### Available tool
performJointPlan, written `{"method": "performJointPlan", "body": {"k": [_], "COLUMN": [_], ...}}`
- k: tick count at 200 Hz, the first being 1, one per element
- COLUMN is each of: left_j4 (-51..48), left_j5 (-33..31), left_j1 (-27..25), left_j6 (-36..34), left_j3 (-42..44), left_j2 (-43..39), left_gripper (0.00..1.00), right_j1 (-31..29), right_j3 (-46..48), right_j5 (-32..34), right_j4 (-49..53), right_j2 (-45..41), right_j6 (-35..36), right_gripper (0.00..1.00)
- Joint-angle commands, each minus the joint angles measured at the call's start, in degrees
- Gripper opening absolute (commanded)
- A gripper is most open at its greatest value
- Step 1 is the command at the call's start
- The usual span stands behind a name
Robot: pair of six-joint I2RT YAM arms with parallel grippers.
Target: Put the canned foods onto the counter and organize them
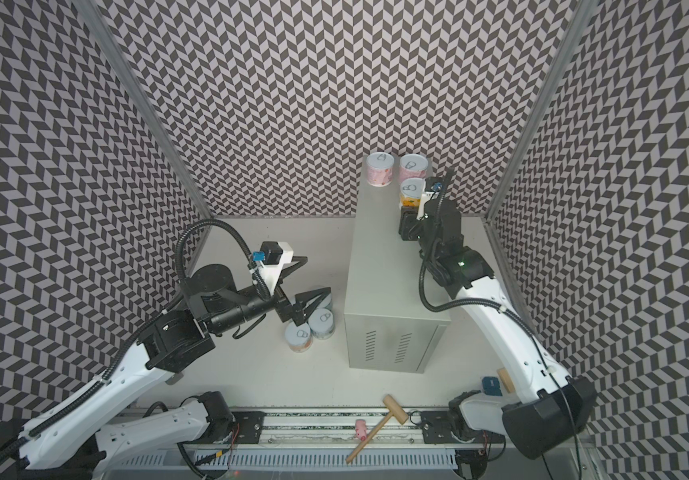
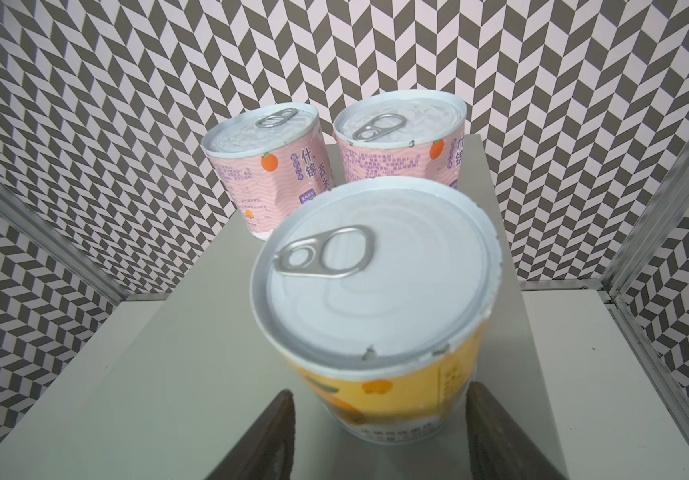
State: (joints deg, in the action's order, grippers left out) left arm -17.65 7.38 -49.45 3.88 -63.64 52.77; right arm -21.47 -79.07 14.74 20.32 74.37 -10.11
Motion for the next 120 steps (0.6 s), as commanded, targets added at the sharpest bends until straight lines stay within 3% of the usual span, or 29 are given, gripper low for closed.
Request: {"method": "performJointPlan", "body": {"k": [1, 120], "left_j4": [1.0, 0.9], "left_j5": [0.0, -0.5], "left_j1": [0.2, 0.2], "left_j6": [-0.6, -0.7], "left_j3": [0.4, 0.4], "left_j2": [-0.9, -1.0], "left_gripper": [1.00, 1.00], "right_j1": [0.6, 1.6], "right_j3": [0.2, -0.1], "right_j5": [-0.2, -1.6], "right_j4": [2.7, 1.7], "right_j2": [1.9, 3.4], "right_j6": [-1.5, -1.0], "right_gripper": [0.63, 0.64]}}
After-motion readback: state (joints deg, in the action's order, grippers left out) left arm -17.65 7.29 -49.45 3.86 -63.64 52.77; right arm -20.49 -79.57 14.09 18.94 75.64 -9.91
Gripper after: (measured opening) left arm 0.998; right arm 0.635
